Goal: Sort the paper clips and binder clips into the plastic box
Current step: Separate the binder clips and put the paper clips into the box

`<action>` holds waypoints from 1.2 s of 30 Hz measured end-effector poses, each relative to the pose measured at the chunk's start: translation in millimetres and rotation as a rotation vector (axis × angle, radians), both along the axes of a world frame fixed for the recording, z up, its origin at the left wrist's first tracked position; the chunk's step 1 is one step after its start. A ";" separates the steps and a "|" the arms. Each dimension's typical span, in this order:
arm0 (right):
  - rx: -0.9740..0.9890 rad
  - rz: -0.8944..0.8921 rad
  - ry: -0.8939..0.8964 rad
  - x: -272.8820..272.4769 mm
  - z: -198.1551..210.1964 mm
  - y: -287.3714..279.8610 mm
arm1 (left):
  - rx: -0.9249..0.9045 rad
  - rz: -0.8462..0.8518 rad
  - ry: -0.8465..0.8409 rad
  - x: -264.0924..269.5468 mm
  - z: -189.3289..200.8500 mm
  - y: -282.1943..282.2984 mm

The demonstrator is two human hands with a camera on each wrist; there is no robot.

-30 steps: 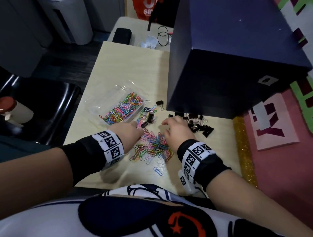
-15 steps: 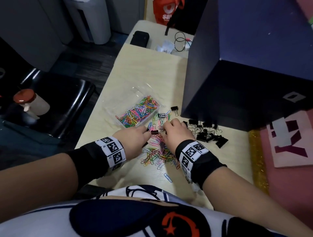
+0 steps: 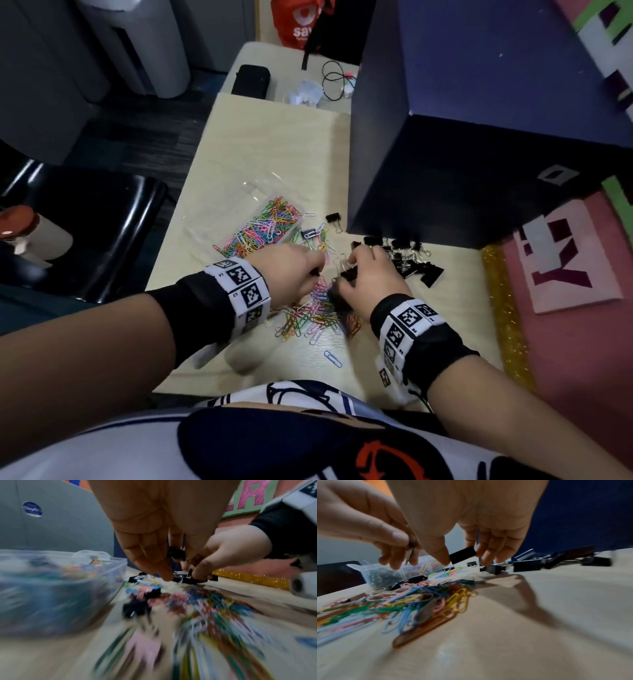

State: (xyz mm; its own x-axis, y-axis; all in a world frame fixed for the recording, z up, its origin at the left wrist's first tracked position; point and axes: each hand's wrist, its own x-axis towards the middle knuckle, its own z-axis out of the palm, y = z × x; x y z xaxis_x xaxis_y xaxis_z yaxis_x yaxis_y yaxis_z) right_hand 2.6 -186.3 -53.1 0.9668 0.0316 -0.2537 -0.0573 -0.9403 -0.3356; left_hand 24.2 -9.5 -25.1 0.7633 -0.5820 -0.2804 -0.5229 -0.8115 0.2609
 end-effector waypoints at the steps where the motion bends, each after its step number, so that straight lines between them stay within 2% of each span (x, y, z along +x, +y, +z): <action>1: 0.005 -0.027 -0.005 -1.4 0.5 -5.8 | -0.031 0.003 -0.007 4.5 1.5 -6.7; 6: -0.008 -0.254 -0.137 -8.2 2.2 -34.8 | -0.296 0.092 0.016 15.7 4.7 -39.7; 7: -0.046 -0.304 -0.158 -9.3 1.8 -38.8 | -0.288 0.102 0.041 16.4 2.5 -42.1; 9: -0.117 -0.353 -0.154 -12.0 1.0 -42.6 | -0.154 0.087 0.037 17.2 -3.2 -39.0; 11: -0.124 -0.295 -0.165 -12.3 0.1 -41.0 | 0.022 0.035 -0.006 16.5 -6.3 -29.7; 15: -0.062 -0.009 -0.143 -2.9 1.9 -19.0 | 0.252 -0.001 0.018 6.8 -7.0 -9.8; 18: -0.040 0.175 -0.073 13.1 2.7 6.1 | 0.320 -0.016 0.033 -4.5 -9.7 -1.2; 22: -0.057 0.316 -0.020 37.7 1.3 35.1 | 0.336 -0.045 0.016 -10.2 -13.9 8.3; 28: -0.137 0.365 0.056 58.3 -7.2 53.0 | 0.362 -0.019 0.043 -15.6 -12.5 14.7; 31: -0.174 0.333 0.008 57.2 -7.9 52.3 | 0.342 0.000 0.075 -14.5 -12.7 15.4; 36: -0.072 0.272 -0.005 48.6 -7.2 49.1 | 0.327 -0.017 0.113 -13.5 -15.8 14.9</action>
State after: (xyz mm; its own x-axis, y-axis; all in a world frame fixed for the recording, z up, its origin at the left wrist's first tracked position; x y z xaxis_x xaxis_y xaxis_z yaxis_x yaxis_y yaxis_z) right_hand 51.3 -137.2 -60.3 0.9265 0.2721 -0.2598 0.2017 -0.9422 -0.2673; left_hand 10.7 5.4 -40.9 0.7082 -0.4596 -0.5359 -0.5194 -0.8533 0.0455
